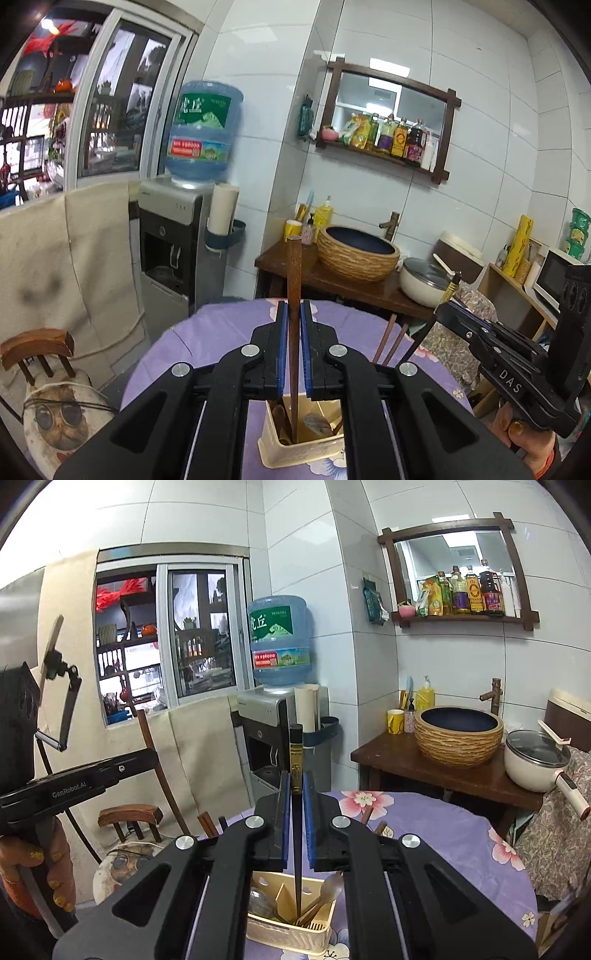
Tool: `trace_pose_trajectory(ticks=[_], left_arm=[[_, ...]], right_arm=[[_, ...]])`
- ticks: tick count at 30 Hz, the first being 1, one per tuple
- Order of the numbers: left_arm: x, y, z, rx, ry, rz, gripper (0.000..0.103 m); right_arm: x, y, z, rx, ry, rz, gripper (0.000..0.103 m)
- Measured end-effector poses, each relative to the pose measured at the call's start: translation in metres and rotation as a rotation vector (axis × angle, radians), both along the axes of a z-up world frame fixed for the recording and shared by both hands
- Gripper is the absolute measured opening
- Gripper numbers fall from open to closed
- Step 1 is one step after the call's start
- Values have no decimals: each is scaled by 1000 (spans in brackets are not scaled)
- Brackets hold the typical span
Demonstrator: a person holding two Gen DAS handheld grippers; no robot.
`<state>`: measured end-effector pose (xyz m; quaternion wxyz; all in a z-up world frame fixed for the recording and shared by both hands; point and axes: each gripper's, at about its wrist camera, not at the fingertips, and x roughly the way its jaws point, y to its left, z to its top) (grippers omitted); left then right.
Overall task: Organize utensils
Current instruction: 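Lift both chopsticks over the cream holder and lower them in, then open both grippers to release the chopsticks into the holder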
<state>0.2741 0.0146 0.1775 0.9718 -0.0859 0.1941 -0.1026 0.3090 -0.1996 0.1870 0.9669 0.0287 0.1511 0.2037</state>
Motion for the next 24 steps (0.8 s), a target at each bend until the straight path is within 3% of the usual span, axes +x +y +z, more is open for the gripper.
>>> trace_pose_trajectory(ticks=[12,24], left_arm=[[24,-11,-77,-5,152,-14,7],[28,-15,-101,16,179,0,6]], right_arm=[[19,9,-66,-35,89,-22,8],[18,-3,-83,7,79,-41,8]])
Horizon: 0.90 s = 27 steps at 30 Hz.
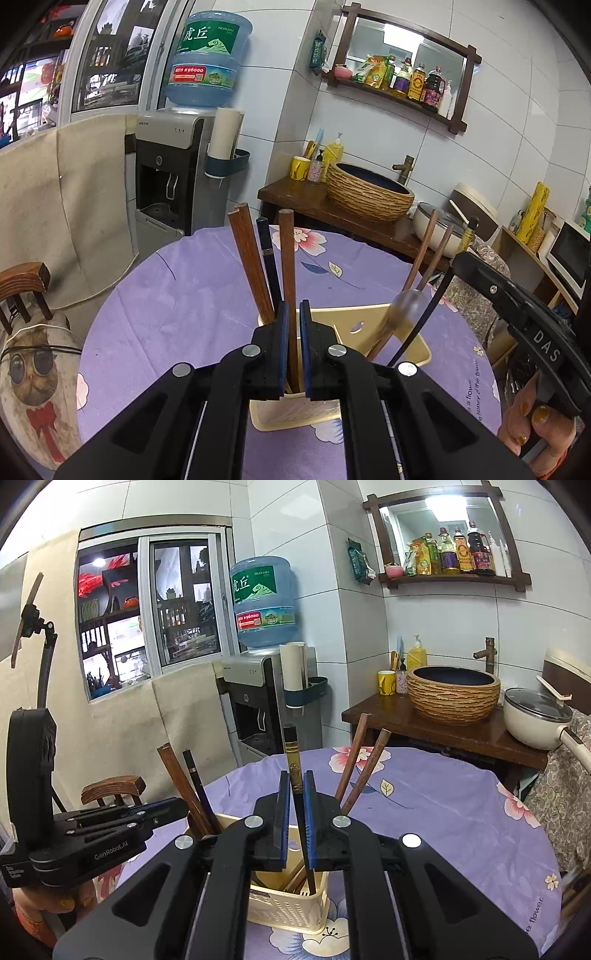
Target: Organize utensils
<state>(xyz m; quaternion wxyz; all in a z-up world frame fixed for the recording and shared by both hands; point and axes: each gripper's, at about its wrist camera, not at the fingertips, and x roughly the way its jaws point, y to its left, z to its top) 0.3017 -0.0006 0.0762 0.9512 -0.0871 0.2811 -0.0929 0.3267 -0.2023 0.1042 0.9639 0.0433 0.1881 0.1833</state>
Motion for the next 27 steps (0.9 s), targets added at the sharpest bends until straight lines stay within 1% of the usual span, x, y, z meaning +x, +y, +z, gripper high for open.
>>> trace_pose_trajectory(ticks=[5,6,7,8,9,10,11,12,13,15,16,17,18,20,22,23,24,27], left_arm=[[-10,-3,3,17,-25,-1,7],[-11,-4,4,19,-29,0,9],[-13,-4,4,22,-33,1,11],[-14,-5,4,26,-37,2,15],[-17,-5,5,29,-43,2,20],[-20,-5,5,33,-48,5,23],[-22,-5,5,37,-51,8,30],[-26,-5,5,41,-55,15,40],[-30,-4,5,42,-63,24,45],[-40,1,4,34,-84,41,61],[-49,5,4,25,-99,55,66],[-54,7,3,16,-110,64,76],[-64,12,1,1,-127,74,85],[-79,18,-2,-15,-146,88,92],[-94,22,-7,-16,-152,91,94],[-100,23,-9,-14,-157,93,97],[-106,24,-11,-14,-165,98,97],[-133,29,-21,-2,-216,167,97]], right_arm=[[-1,-6,-3,21,4,-1,10],[-2,-6,-4,20,1,-1,19],[-4,-6,-4,16,-6,-3,38],[-6,-6,-4,13,-18,-8,56],[-11,-6,-5,11,-39,-16,57],[-13,-6,-5,4,-50,-21,57],[-17,-5,-4,-7,-58,-23,57],[-19,-5,-4,-12,-63,-22,57],[-22,-6,-4,-13,-68,-23,58],[-29,-9,-5,-13,-79,-33,70],[-34,-12,-6,-11,-89,-44,79],[-41,-14,-8,-14,-98,-51,86],[-47,-16,-10,-20,-105,-49,88],[-61,-17,-16,-41,-118,-41,94],[-76,-17,-23,-70,-133,-42,97],[-82,-17,-26,-77,-138,-40,97],[-89,-17,-30,-81,-140,-38,97],[-113,-20,-42,-58,-142,-42,97]])
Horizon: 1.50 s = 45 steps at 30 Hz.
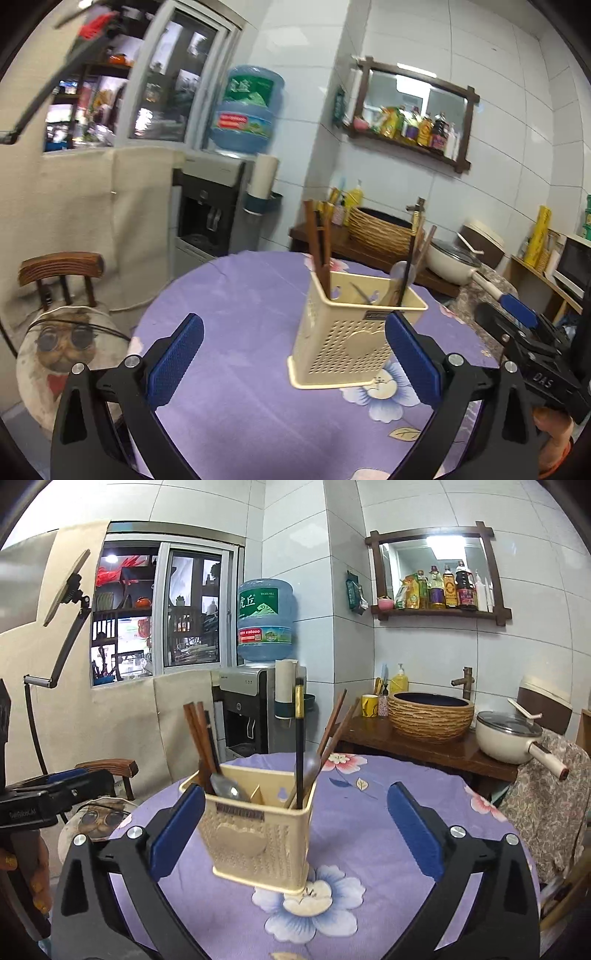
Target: Organize utensils
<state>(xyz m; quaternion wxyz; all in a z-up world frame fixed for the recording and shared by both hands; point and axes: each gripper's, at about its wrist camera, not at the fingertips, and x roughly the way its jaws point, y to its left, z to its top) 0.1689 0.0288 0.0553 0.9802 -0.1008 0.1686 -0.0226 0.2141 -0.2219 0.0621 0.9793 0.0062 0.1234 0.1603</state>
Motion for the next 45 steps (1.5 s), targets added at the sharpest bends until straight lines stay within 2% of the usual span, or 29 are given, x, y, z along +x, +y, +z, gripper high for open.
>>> trace_pose_trajectory(ticks=[2,5,8,13,16,19,23,25,30,35,45], left_arm=[[-19,2,-10,11,-35,88,97],[-42,4,-28,15,-25,128,97],[-62,6,-45,12,2,114,97],[-104,14,-60,-15,-16,96,97],[-129,6,-60,47,-64,86,97],[-147,-5,-59,128,-69,46,97],[-160,-11,-57,133,-79,7,97],[-162,-15,-56,126,-78,-11,97],[-165,-27,-59,183,-75,-23,97],[-165,-27,-62,147,-59,-51,97],[-164,-25,-64,141,-48,-46,97]], right_arm=[[-18,2,-12,-6,-7,2,97],[-44,6,-30,-30,-6,4,97],[-71,7,-49,-28,19,21,97],[-120,4,-70,-40,16,30,97],[-147,-2,-75,7,22,56,97],[-170,-8,-74,51,24,65,97],[-194,-13,-70,69,9,48,97],[-202,-14,-69,64,7,43,97],[-211,-15,-68,52,-2,37,97],[-209,-22,-69,73,7,29,97],[-208,-24,-71,77,15,20,97]])
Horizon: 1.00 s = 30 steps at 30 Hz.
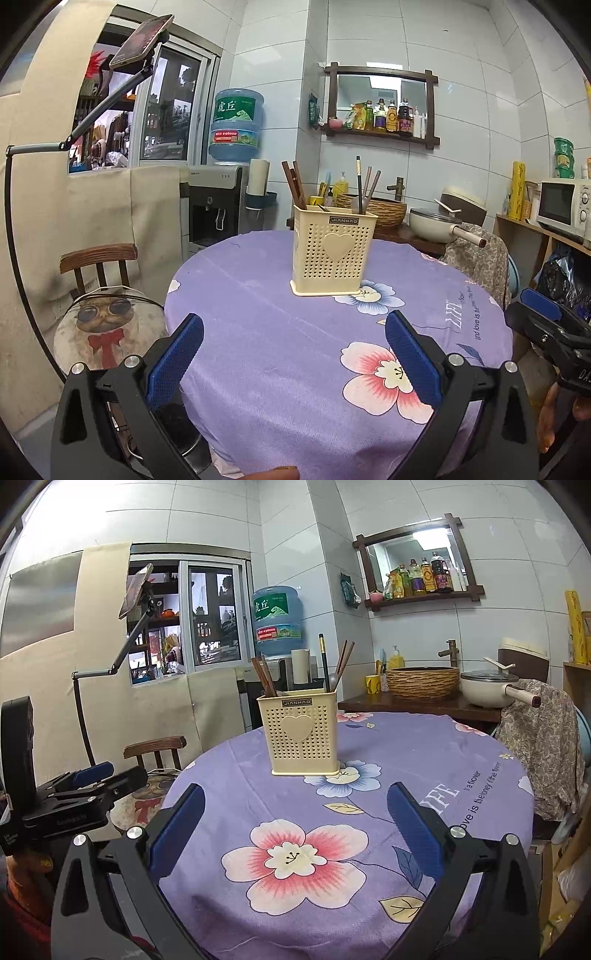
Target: Organize utensils
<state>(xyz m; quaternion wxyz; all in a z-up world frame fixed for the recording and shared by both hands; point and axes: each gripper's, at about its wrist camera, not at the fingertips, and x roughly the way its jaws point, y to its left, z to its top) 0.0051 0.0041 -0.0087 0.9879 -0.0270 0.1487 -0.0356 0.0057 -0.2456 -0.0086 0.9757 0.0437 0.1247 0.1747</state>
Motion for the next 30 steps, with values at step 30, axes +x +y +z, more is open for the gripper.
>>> trace_pose_trajectory(ticks=[30], left_arm=[[3,0,1,-2,19,-8,97]], right_arm=[[8,-7,-5,31,23,-21,97]])
